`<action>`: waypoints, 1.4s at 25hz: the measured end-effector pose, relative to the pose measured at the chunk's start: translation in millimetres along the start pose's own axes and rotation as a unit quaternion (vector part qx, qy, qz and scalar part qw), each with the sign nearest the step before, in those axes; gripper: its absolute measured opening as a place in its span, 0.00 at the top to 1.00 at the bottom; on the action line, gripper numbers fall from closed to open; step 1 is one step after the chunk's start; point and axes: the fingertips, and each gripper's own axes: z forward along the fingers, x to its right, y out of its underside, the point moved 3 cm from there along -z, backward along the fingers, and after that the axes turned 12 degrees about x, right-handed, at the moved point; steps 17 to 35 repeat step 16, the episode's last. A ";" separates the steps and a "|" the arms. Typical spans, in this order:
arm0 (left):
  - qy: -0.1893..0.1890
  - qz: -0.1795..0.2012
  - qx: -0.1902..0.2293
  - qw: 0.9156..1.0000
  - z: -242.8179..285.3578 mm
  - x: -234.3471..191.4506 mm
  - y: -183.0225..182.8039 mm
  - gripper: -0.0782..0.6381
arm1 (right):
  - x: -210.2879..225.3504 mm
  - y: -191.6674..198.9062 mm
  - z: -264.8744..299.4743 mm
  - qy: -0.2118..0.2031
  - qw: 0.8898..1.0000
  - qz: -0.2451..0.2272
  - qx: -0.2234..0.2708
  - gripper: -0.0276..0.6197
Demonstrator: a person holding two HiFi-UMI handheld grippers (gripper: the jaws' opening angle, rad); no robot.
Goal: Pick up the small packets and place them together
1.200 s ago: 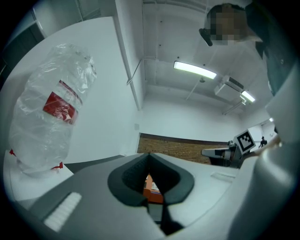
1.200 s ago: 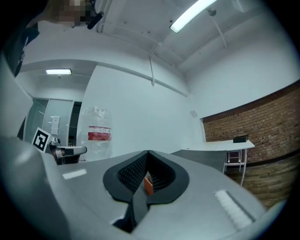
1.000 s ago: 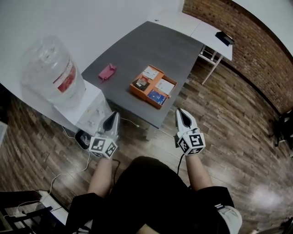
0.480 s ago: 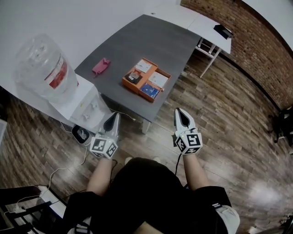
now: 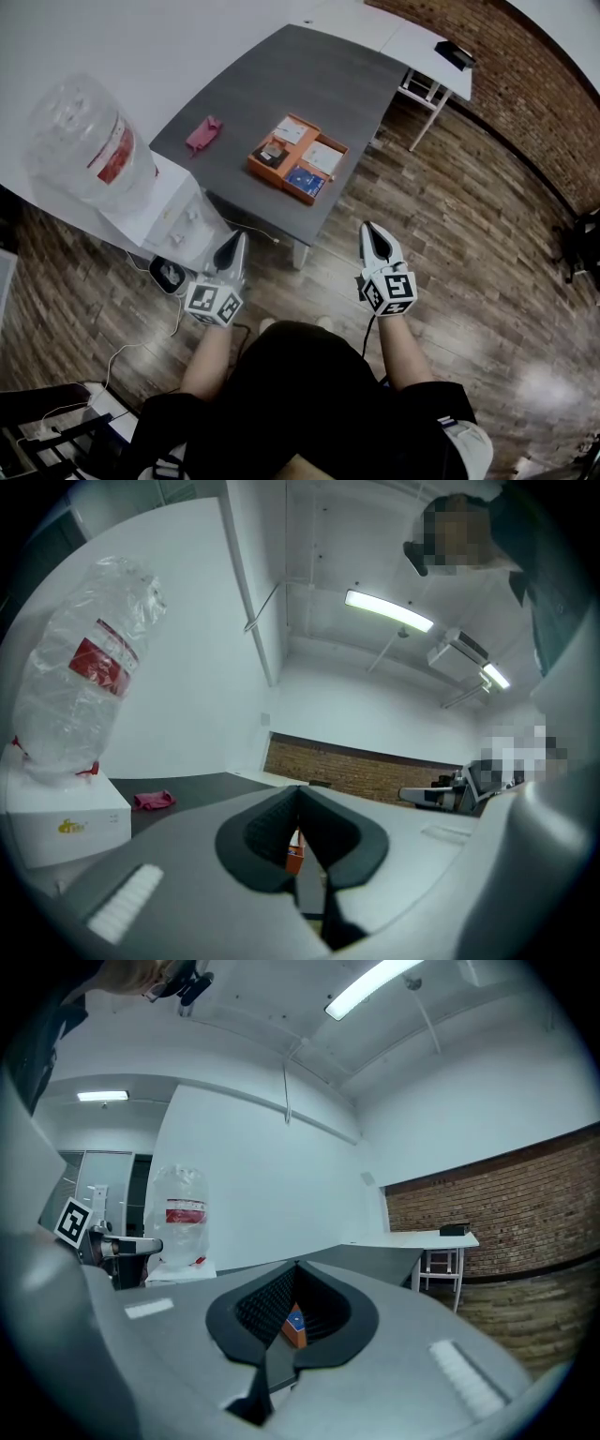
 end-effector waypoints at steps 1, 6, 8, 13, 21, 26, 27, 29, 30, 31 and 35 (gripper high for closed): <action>0.001 0.001 -0.001 1.000 0.4 -0.1 0.2 0.89 | -0.6 -0.1 0.5 -0.002 1.000 -0.003 -0.001 0.95; 0.012 0.002 -0.005 1.000 4.8 1.8 2.0 0.89 | -2.7 -4.4 5.0 -0.019 0.999 -0.034 -0.004 0.95; 0.011 0.001 -0.006 1.000 5.5 1.0 2.4 0.89 | -2.9 -4.4 5.7 -0.019 0.999 -0.038 -0.005 0.95; 0.012 0.000 -0.014 1.000 7.9 -1.5 7.0 0.89 | -1.7 -1.1 10.0 -0.018 0.999 -0.037 -0.011 0.95; 0.012 0.002 -0.017 1.000 10.9 -4.0 9.1 0.89 | -1.1 -1.3 15.6 -0.023 0.999 -0.041 -0.010 0.96; 0.012 0.002 -0.017 1.000 10.9 -4.0 9.1 0.89 | -1.1 -1.3 15.6 -0.023 0.999 -0.041 -0.010 0.96; 0.012 0.002 -0.017 1.000 10.9 -4.0 9.1 0.89 | -1.1 -1.3 15.6 -0.023 0.999 -0.041 -0.010 0.96; 0.012 0.002 -0.017 1.000 10.9 -4.0 9.1 0.89 | -1.1 -1.3 15.6 -0.023 0.999 -0.041 -0.010 0.96; 0.012 0.002 -0.017 1.000 10.9 -4.0 9.1 0.89 | -1.1 -1.3 15.6 -0.023 0.999 -0.041 -0.010 0.96; 0.012 0.002 -0.017 1.000 10.9 -4.0 9.1 0.89 | -1.1 -1.3 15.6 -0.023 0.999 -0.041 -0.010 0.96; 0.012 0.002 -0.017 1.000 10.9 -4.0 9.1 0.89 | -1.1 -1.3 15.6 -0.023 0.999 -0.041 -0.010 0.96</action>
